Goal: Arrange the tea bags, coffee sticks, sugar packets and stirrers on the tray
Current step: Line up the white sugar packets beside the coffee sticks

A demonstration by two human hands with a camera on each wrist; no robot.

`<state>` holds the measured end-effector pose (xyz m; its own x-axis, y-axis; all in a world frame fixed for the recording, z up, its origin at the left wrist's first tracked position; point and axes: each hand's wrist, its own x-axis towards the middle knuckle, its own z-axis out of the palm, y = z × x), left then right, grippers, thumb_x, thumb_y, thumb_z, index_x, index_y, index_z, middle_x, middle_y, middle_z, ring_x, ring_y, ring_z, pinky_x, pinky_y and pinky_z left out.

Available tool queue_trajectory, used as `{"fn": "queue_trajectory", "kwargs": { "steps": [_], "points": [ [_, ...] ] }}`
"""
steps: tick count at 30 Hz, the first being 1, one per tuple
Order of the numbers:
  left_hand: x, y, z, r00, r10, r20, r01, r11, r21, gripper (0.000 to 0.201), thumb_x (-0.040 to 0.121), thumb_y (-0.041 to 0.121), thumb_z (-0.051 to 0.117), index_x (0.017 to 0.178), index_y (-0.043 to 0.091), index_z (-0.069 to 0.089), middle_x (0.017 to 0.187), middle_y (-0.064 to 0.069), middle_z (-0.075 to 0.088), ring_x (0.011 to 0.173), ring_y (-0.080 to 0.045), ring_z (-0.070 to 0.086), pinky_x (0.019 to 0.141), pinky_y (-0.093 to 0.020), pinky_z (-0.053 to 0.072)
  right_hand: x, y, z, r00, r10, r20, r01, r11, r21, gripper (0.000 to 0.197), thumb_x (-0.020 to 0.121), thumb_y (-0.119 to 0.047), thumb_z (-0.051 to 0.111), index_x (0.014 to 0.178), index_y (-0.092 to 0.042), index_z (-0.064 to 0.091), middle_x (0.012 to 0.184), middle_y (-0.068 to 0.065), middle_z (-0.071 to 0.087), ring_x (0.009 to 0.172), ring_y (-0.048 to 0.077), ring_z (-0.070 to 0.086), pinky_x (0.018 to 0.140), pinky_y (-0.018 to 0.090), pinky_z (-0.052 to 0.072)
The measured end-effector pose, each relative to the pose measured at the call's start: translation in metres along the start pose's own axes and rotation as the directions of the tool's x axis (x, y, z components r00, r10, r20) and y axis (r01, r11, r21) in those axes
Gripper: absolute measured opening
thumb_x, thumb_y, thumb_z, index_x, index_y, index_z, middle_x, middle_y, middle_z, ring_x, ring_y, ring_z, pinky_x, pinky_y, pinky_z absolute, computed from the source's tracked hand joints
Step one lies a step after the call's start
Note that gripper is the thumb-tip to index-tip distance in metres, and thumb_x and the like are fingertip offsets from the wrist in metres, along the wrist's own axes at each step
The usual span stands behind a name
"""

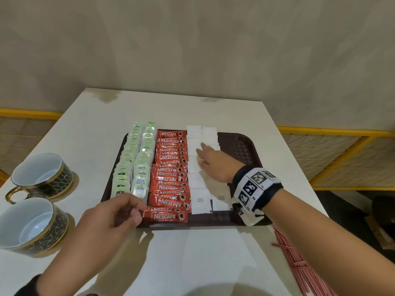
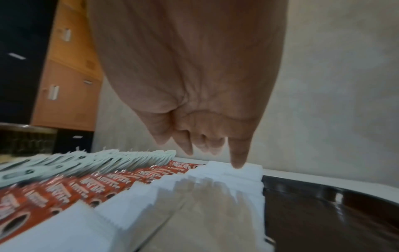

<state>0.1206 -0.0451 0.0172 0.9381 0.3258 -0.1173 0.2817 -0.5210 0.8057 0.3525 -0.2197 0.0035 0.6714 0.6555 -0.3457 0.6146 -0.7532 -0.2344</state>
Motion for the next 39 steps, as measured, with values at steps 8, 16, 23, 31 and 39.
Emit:
{"fn": "queue_trajectory", "kwargs": {
  "steps": [8, 16, 23, 31, 39],
  "points": [
    [-0.010, -0.017, -0.003, 0.999, -0.033, -0.019, 0.032, 0.999, -0.028, 0.021, 0.087, 0.013, 0.066, 0.080, 0.033, 0.070, 0.075, 0.022, 0.067, 0.078, -0.008, 0.063, 0.067, -0.024, 0.046, 0.018, -0.015, 0.011, 0.975, -0.109, 0.195, 0.174, 0.919, -0.353, 0.046, 0.106, -0.025, 0.028, 0.152, -0.018, 0.028, 0.163, 0.005, 0.010, 0.147, 0.027, 0.016, 0.116, 0.056, 0.023],
    [-0.012, -0.027, 0.000, 1.000, 0.001, -0.017, 0.000, 0.997, 0.079, 0.023, 0.087, 0.017, 0.065, 0.082, 0.039, 0.067, 0.080, 0.022, 0.068, 0.084, 0.002, 0.062, 0.065, -0.013, 0.043, 0.003, -0.016, 0.009, 0.970, -0.226, 0.085, 0.240, 0.941, -0.238, 0.041, 0.104, -0.022, 0.035, 0.144, -0.016, 0.043, 0.155, 0.008, 0.031, 0.135, 0.027, 0.037, 0.109, 0.050, 0.036],
    [-0.013, -0.017, 0.039, 0.941, 0.097, 0.324, -0.255, 0.832, 0.493, 0.067, 0.093, 0.063, 0.011, 0.152, 0.032, 0.017, 0.158, 0.019, 0.012, 0.145, -0.002, 0.010, 0.114, -0.018, 0.012, -0.030, -0.049, 0.038, 0.964, -0.265, 0.020, 0.265, 0.961, -0.079, 0.023, 0.097, -0.023, 0.056, 0.114, -0.012, 0.068, 0.113, 0.005, 0.067, 0.099, 0.021, 0.062, 0.090, 0.037, 0.052],
    [-0.005, -0.024, 0.050, 0.902, -0.035, 0.430, -0.294, 0.680, 0.672, 0.132, 0.038, 0.069, -0.047, 0.154, 0.024, -0.001, 0.162, 0.006, -0.004, 0.149, -0.012, -0.001, 0.119, -0.035, 0.003, -0.020, -0.074, 0.055, 0.967, -0.253, 0.007, 0.249, 0.947, -0.203, 0.019, 0.093, -0.004, 0.056, 0.106, -0.010, 0.069, 0.105, 0.010, 0.066, 0.093, 0.029, 0.063, 0.083, 0.040, 0.055],
    [-0.005, -0.016, 0.041, 0.895, 0.007, 0.446, -0.328, 0.689, 0.646, 0.112, 0.057, 0.066, -0.028, 0.154, 0.023, 0.007, 0.163, 0.003, 0.002, 0.149, -0.014, 0.002, 0.120, -0.034, 0.008, -0.013, -0.070, 0.045, 0.970, -0.211, -0.118, 0.189, 0.966, -0.177, 0.022, 0.088, 0.004, 0.055, 0.100, -0.008, 0.069, 0.099, 0.008, 0.065, 0.091, 0.027, 0.063, 0.080, 0.037, 0.055]
  ]
}}
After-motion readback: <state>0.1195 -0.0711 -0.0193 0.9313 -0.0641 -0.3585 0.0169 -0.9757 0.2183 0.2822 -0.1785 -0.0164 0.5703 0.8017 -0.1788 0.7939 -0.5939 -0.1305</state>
